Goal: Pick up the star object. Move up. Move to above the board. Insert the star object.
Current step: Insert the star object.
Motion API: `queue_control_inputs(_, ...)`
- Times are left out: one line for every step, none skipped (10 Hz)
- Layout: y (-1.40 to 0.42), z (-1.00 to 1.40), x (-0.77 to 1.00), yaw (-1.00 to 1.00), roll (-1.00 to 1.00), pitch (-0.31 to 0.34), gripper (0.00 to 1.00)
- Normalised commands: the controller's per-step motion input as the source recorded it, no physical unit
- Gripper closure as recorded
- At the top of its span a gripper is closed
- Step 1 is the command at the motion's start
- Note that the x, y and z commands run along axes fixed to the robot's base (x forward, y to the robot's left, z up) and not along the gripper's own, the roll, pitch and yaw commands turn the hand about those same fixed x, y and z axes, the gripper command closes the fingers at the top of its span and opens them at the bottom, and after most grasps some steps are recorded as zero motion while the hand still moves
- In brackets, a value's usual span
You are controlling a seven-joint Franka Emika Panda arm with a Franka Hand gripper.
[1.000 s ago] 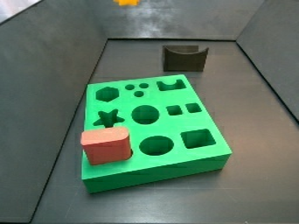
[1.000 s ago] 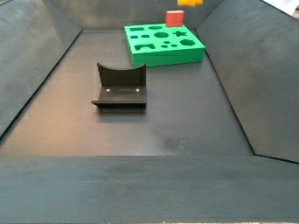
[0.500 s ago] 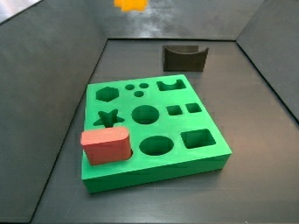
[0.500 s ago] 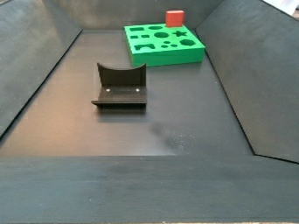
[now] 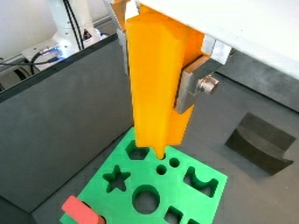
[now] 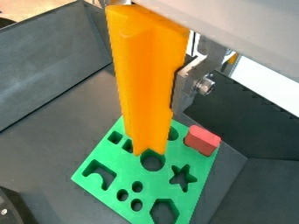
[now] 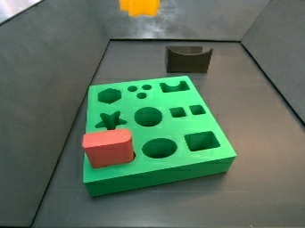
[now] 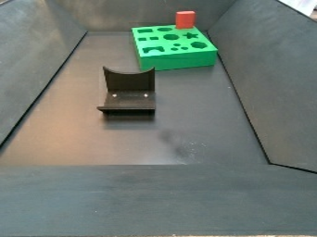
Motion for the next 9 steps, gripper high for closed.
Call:
queue_control_inputs(0.01, 0.0, -0.15, -0.01, 0.0, -0.021, 1.0)
queue_control_inputs(0.0, 0.0, -0.02, 0.0, 0.0, 0.0, 1.0)
queue_control_inputs(0.0, -0.18, -0.22, 0.0, 0.03, -0.01, 1.0)
queue_control_inputs(0.0, -0.45, -0.61, 0.0, 0.05, -0.083, 1.0)
queue_control_inputs(-0.12, -0.55, -0.94, -0.11, 0.01, -0.109, 1.0)
queue_control_inputs(-0.12, -0.57, -0.87, -0.28, 0.0, -0.09, 1.0)
queue_control_inputs(-0.12, -0.59, -0.76, -0.4, -0.02, -0.074, 1.0)
queue_control_inputs(-0.12, -0.61, -0.61, -0.52, -0.03, -0.074, 1.0)
queue_control_inputs(-0.12, -0.64, -0.47, -0.64, -0.03, -0.081, 1.0)
